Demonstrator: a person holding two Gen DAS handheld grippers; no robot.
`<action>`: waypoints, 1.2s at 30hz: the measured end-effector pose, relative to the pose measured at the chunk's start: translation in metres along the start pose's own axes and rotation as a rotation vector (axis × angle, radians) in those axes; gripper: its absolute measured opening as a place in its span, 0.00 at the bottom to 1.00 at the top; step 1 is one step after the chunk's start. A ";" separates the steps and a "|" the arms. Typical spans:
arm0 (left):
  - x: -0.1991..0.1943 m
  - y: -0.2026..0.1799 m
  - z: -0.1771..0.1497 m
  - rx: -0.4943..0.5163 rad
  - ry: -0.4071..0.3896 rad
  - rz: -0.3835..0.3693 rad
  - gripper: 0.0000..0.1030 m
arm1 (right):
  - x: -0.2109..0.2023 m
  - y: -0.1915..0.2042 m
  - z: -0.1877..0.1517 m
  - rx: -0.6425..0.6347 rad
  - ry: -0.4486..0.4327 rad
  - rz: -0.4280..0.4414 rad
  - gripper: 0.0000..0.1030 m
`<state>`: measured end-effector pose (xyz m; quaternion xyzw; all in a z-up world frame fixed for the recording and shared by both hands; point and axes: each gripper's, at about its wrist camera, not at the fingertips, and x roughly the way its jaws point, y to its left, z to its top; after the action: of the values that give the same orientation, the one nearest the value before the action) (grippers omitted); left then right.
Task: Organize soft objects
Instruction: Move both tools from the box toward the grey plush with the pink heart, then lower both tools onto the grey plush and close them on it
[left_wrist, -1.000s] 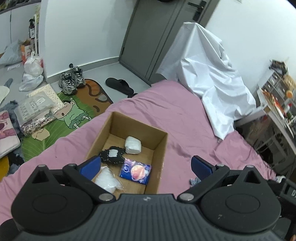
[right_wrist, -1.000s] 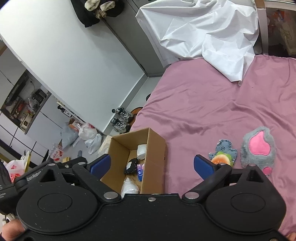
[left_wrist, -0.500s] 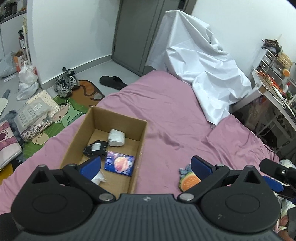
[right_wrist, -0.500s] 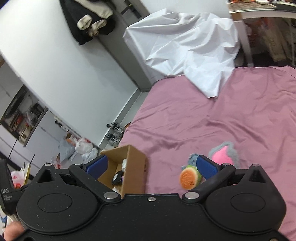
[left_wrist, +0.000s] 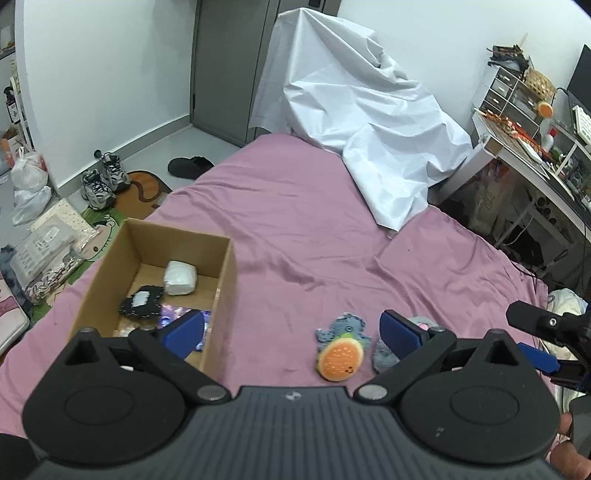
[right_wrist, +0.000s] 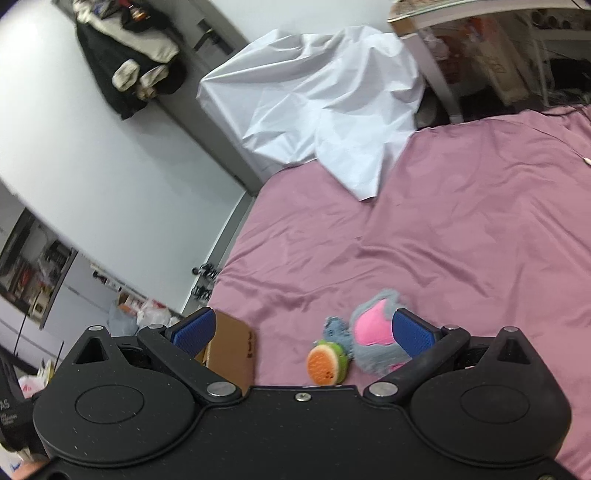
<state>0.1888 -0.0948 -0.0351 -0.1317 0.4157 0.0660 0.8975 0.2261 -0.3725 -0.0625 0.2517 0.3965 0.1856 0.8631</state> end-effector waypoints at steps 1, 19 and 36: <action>0.002 -0.003 0.000 0.000 0.001 -0.006 0.97 | 0.001 -0.005 0.001 0.012 -0.001 -0.007 1.00; 0.056 -0.084 -0.010 0.034 0.059 -0.106 0.81 | 0.035 -0.092 -0.003 0.269 0.064 -0.164 0.91; 0.117 -0.140 -0.035 0.046 0.174 -0.138 0.47 | 0.039 -0.129 -0.010 0.431 0.071 -0.203 0.56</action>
<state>0.2706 -0.2378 -0.1210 -0.1445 0.4833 -0.0172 0.8633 0.2575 -0.4532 -0.1663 0.3822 0.4803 0.0178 0.7892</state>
